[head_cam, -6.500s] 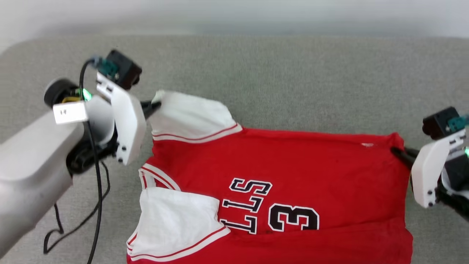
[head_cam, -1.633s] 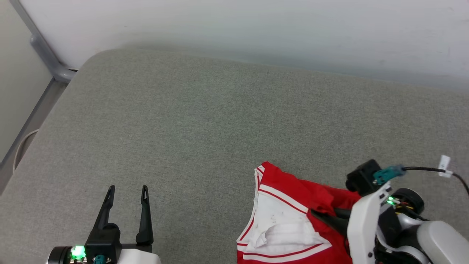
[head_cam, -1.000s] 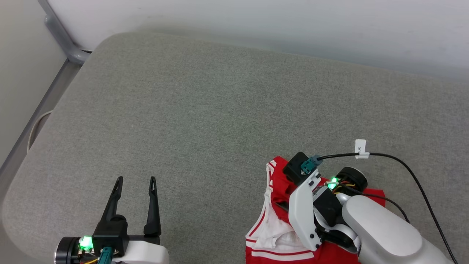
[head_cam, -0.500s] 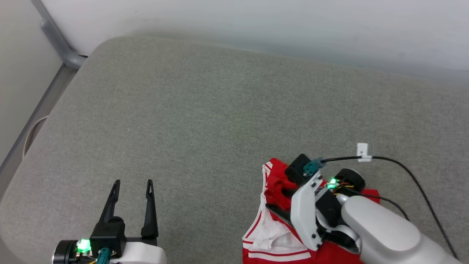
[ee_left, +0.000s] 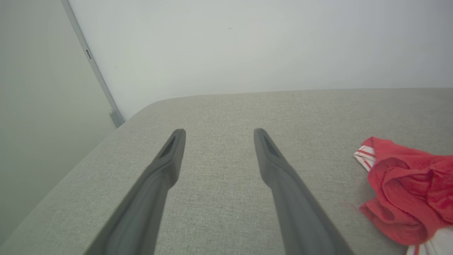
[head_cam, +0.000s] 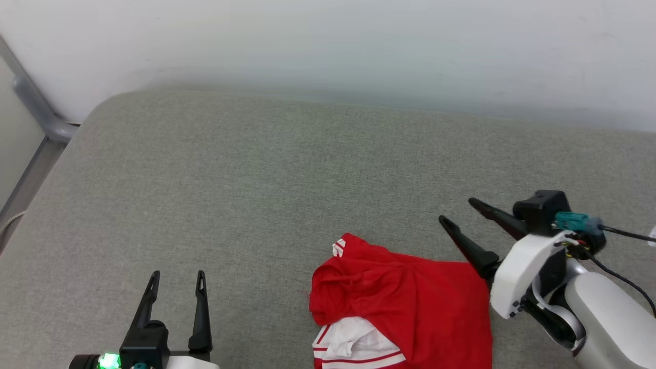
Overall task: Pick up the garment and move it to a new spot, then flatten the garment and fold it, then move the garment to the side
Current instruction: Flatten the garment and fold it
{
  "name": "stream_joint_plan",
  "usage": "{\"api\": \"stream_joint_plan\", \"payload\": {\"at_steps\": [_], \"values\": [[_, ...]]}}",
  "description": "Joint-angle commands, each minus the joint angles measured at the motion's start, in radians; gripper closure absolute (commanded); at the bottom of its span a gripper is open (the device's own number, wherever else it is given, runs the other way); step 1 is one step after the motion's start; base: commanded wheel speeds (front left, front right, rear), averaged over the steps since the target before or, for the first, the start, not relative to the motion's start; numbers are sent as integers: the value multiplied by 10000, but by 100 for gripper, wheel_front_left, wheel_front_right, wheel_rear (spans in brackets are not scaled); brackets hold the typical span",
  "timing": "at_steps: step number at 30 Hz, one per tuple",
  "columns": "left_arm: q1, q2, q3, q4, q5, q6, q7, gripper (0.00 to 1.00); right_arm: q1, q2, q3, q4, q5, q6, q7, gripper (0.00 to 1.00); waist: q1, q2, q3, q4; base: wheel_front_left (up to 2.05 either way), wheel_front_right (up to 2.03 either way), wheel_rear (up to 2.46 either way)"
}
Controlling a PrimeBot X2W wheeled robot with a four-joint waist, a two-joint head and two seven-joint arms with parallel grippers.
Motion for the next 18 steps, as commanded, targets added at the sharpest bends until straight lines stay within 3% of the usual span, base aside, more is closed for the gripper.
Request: {"api": "stream_joint_plan", "payload": {"at_steps": [1,2,7,18], "values": [[96,55,-21,14,20,31,-70,0,449,148,-657,-38,-408,-12,-444,0,0,0,-172,-248,0,0,0],[96,55,-21,14,20,31,-70,0,449,148,-657,-38,-408,-12,-444,0,0,0,-172,-248,0,0,0],[228,72,-40,77,27,64,-70,0,1543,651,-2699,-77,-1722,-12,-1697,0,0,0,-330,-535,0,0,0],[448,108,-88,71,38,126,-70,0,3829,2550,-5672,-1292,-3998,-12,-3147,0,0,0,-576,-923,0,0,0]]}}
